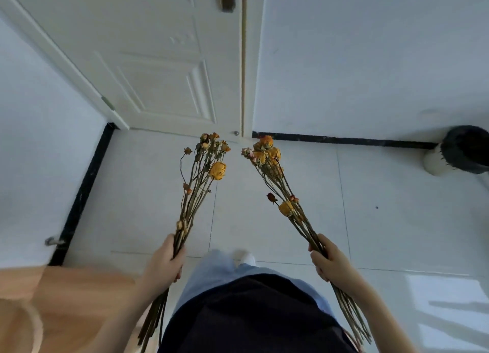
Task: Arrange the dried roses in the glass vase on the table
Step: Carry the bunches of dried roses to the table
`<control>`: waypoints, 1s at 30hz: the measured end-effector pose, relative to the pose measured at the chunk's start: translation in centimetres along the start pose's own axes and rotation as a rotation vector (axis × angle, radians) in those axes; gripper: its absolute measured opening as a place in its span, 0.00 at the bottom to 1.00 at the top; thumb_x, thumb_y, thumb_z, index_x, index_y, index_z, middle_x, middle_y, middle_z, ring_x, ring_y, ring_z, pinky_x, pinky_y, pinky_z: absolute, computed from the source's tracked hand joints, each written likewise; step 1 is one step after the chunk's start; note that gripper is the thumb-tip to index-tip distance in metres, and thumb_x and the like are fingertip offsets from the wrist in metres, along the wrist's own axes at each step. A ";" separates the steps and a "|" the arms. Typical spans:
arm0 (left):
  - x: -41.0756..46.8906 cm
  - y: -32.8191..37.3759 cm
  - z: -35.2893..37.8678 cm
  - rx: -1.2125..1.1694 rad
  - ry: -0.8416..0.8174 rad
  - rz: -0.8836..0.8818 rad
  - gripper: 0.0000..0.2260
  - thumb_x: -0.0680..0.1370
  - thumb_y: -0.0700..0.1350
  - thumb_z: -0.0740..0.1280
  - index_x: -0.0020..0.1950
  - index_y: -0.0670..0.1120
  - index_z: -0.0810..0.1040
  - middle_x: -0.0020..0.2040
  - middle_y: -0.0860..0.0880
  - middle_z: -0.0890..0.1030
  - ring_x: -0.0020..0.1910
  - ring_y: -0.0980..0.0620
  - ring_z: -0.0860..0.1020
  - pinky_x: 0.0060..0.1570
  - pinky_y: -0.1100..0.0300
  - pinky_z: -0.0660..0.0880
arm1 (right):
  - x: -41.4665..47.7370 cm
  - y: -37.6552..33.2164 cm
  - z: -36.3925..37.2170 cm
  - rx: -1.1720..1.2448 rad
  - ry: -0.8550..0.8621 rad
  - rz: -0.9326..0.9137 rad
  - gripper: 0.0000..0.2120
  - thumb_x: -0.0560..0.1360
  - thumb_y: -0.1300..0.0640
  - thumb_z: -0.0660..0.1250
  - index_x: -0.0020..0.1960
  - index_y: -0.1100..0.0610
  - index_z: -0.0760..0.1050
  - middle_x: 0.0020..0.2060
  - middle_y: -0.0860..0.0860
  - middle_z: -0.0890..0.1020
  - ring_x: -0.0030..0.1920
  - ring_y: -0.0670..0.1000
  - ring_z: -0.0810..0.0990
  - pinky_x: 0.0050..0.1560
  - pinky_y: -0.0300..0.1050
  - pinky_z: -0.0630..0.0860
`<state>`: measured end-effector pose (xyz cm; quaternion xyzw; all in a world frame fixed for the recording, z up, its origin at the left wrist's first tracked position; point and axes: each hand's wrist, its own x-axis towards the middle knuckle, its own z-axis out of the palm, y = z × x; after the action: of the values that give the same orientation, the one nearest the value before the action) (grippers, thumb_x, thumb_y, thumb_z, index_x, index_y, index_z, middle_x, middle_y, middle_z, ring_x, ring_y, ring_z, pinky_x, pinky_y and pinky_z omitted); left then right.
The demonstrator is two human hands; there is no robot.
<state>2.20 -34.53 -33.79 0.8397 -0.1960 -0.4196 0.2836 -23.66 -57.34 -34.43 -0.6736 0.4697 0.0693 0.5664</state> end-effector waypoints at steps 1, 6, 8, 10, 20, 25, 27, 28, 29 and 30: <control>0.9 1.3 0.4 0.034 -0.024 0.021 0.06 0.80 0.41 0.57 0.44 0.42 0.65 0.27 0.46 0.70 0.24 0.51 0.70 0.27 0.57 0.69 | -0.1 0.5 -0.7 0.024 0.031 0.020 0.04 0.77 0.66 0.57 0.44 0.60 0.67 0.27 0.51 0.69 0.23 0.47 0.65 0.24 0.40 0.67; 5.1 7.5 2.6 0.233 -0.162 0.147 0.05 0.80 0.42 0.58 0.46 0.42 0.66 0.27 0.46 0.71 0.24 0.51 0.70 0.26 0.58 0.69 | -1.9 3.2 -3.5 0.203 0.216 0.114 0.06 0.76 0.68 0.57 0.42 0.60 0.66 0.26 0.51 0.67 0.23 0.48 0.64 0.24 0.42 0.64; 7.0 10.2 3.8 0.292 -0.225 0.178 0.06 0.80 0.42 0.58 0.47 0.40 0.66 0.27 0.46 0.71 0.24 0.49 0.70 0.27 0.56 0.69 | -2.9 4.5 -4.4 0.269 0.289 0.162 0.07 0.76 0.68 0.57 0.42 0.59 0.67 0.26 0.51 0.67 0.23 0.49 0.64 0.24 0.42 0.65; 9.0 13.1 5.2 0.341 -0.286 0.206 0.06 0.80 0.42 0.58 0.46 0.40 0.66 0.27 0.45 0.71 0.24 0.49 0.69 0.28 0.57 0.69 | -3.7 5.8 -5.4 0.326 0.347 0.210 0.06 0.76 0.67 0.58 0.43 0.58 0.67 0.26 0.51 0.68 0.23 0.49 0.65 0.24 0.41 0.66; 20.0 29.7 16.4 0.510 -0.603 0.382 0.05 0.80 0.42 0.59 0.46 0.42 0.67 0.27 0.48 0.70 0.25 0.52 0.69 0.25 0.61 0.69 | -3.5 9.1 -11.5 0.677 0.673 0.442 0.03 0.76 0.66 0.56 0.45 0.61 0.68 0.26 0.51 0.67 0.24 0.49 0.64 0.25 0.43 0.65; 24.6 37.8 23.6 0.596 -0.774 0.457 0.04 0.79 0.44 0.59 0.46 0.44 0.68 0.28 0.49 0.70 0.25 0.54 0.69 0.24 0.61 0.69 | -2.8 10.4 -15.7 0.794 0.861 0.524 0.04 0.76 0.67 0.57 0.47 0.61 0.69 0.27 0.52 0.68 0.24 0.48 0.65 0.24 0.43 0.64; 25.6 40.7 26.3 0.649 -0.834 0.492 0.03 0.79 0.45 0.59 0.46 0.46 0.68 0.28 0.49 0.71 0.25 0.54 0.70 0.24 0.63 0.69 | -2.8 10.7 -17.3 0.820 0.913 0.545 0.04 0.76 0.67 0.57 0.46 0.61 0.68 0.27 0.51 0.68 0.23 0.47 0.66 0.24 0.42 0.65; 25.8 41.9 27.5 0.670 -0.858 0.503 0.03 0.79 0.45 0.59 0.47 0.47 0.68 0.28 0.49 0.71 0.25 0.55 0.70 0.24 0.63 0.69 | -2.9 10.8 -18.0 0.836 0.934 0.557 0.04 0.76 0.67 0.57 0.46 0.61 0.69 0.27 0.51 0.68 0.23 0.47 0.66 0.24 0.41 0.65; 26.0 42.9 28.8 0.690 -0.878 0.516 0.03 0.79 0.45 0.59 0.47 0.47 0.68 0.28 0.49 0.71 0.24 0.55 0.70 0.24 0.63 0.70 | -3.0 11.0 -18.8 0.853 0.954 0.565 0.04 0.76 0.67 0.57 0.46 0.60 0.69 0.27 0.51 0.68 0.23 0.46 0.66 0.23 0.41 0.65; 26.1 44.0 30.0 0.711 -0.896 0.527 0.03 0.79 0.45 0.59 0.47 0.47 0.68 0.28 0.49 0.71 0.24 0.55 0.70 0.24 0.63 0.70 | -3.0 11.3 -19.6 0.870 0.971 0.571 0.04 0.76 0.67 0.57 0.46 0.59 0.69 0.27 0.51 0.68 0.23 0.46 0.66 0.23 0.41 0.65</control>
<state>-11.39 -92.23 -35.75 0.5488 -0.6238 -0.5558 -0.0287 -41.92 -70.97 -33.62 -0.1921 0.8122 -0.2866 0.4705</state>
